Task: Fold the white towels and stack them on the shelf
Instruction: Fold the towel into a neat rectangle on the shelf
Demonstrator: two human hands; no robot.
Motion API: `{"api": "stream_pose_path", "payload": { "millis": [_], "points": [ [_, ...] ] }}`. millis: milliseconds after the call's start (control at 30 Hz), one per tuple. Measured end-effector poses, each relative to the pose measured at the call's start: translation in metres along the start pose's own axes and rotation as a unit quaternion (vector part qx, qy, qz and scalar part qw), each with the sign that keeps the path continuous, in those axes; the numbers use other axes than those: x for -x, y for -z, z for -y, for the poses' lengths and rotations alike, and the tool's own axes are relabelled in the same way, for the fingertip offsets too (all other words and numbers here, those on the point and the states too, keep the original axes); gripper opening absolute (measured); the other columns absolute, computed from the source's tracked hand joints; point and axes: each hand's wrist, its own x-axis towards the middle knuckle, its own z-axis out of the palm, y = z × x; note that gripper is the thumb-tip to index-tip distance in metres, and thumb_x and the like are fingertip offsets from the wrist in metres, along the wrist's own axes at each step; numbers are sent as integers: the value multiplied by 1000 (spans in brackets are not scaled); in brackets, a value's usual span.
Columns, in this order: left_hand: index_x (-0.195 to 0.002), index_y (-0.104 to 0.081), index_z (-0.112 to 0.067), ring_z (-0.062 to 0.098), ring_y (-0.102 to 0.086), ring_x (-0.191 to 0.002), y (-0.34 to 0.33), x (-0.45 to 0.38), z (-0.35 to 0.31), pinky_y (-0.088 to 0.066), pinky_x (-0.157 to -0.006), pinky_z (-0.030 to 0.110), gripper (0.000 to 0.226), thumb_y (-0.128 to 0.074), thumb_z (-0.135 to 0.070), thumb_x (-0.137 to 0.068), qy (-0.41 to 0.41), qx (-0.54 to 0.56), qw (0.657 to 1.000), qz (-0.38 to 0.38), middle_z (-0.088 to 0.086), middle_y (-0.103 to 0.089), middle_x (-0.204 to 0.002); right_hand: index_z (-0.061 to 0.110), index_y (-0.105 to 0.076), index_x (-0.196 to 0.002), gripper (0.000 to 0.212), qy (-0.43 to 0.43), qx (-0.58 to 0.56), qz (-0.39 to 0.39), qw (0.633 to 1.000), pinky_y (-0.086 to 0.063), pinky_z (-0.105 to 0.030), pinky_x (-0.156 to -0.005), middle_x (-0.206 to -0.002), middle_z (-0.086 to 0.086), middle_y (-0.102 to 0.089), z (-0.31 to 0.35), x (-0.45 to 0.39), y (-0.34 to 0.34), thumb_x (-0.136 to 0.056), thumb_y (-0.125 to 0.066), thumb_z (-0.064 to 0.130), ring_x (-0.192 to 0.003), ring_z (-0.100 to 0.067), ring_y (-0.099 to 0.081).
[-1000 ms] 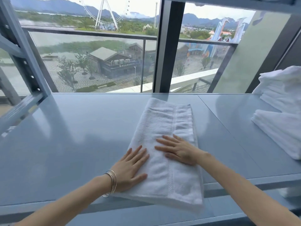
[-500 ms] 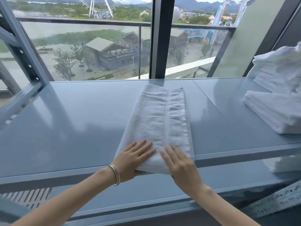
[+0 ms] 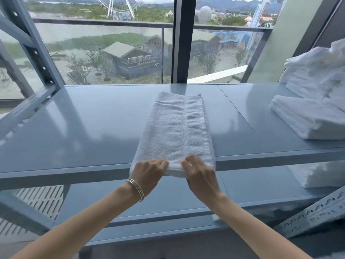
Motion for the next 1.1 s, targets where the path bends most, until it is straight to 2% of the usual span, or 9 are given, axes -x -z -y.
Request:
{"api": "stream_pose_path", "payload": {
  "millis": [100,233,300,367,500,600,733,900,1100],
  "points": [
    [-71,-65,-24,14,-56,-39,17,14,-3,-30,-31,16,45,-83,-1,-36,20,-26,999,42,-11,-59,-55,13,-59,-77,28,13,-17,78,997,-38,-25,-41,-74,0,-57,-10,10,33,-58,-68,-6,-63,-23,-59],
    [-104,-54,-23,26,-61,-90,74,11,-5,-36,-63,28,17,-58,-25,-88,15,-10,978,208,-1,-63,-98,22,-57,-105,30,57,-86,224,969,-33,-28,-64,-102,4,-61,-16,10,90,-87,-44,3,-93,-24,-57],
    [-109,-50,-23,27,-53,-91,101,2,-1,-31,-67,27,17,-48,-30,-94,31,50,963,264,-1,-56,-89,25,-56,-106,22,62,-131,241,960,-37,-30,-70,-107,6,-61,-21,1,115,-91,-47,12,-98,-22,-55],
    [-110,-50,-23,26,-52,-87,118,-9,3,-34,-68,29,18,-47,-33,-95,47,59,974,216,-4,-53,-81,24,-53,-105,14,45,-126,218,967,-37,-31,-70,-109,5,-60,-30,-13,128,-93,-48,17,-98,-24,-55],
    [-114,-50,-24,31,-60,-99,113,-50,6,-35,-67,31,22,-46,-33,-95,98,-22,995,-3,-3,-61,-113,19,-49,-106,13,-16,-53,71,996,-33,-31,-63,-105,2,-59,-46,-54,115,-94,-45,16,-92,-30,-58],
    [-111,-57,-23,31,-60,-101,98,-86,31,-41,-73,32,25,-57,-36,-89,153,27,988,-21,-1,-63,-113,18,-54,-110,18,-46,-26,25,998,-34,-29,-66,-107,0,-61,-62,-89,95,-92,-52,21,-96,-29,-60],
    [-94,-69,-19,24,-61,-95,69,-109,74,-45,-80,28,36,-78,-41,-66,234,235,943,15,4,-69,-98,14,-63,-101,35,-169,-150,131,965,-38,-26,-69,-101,-5,-64,-98,-121,71,-78,-72,38,-91,-23,-59],
    [-89,-72,-15,5,-59,-77,60,-118,98,-42,-71,7,33,-77,-33,-62,171,341,923,49,-11,-64,-77,14,-70,-83,13,-164,-301,225,912,-39,-18,-62,-82,-4,-64,-126,-133,63,-77,-75,24,-77,-12,-54],
    [-97,-69,-12,13,-60,-84,51,-196,130,-42,-71,12,21,-73,-20,-78,268,373,870,-178,3,-68,-91,5,-67,-98,23,-257,-323,-48,910,-36,-10,-64,-96,-8,-67,-137,-213,43,-79,-73,17,-88,-16,-59]
  ]
}}
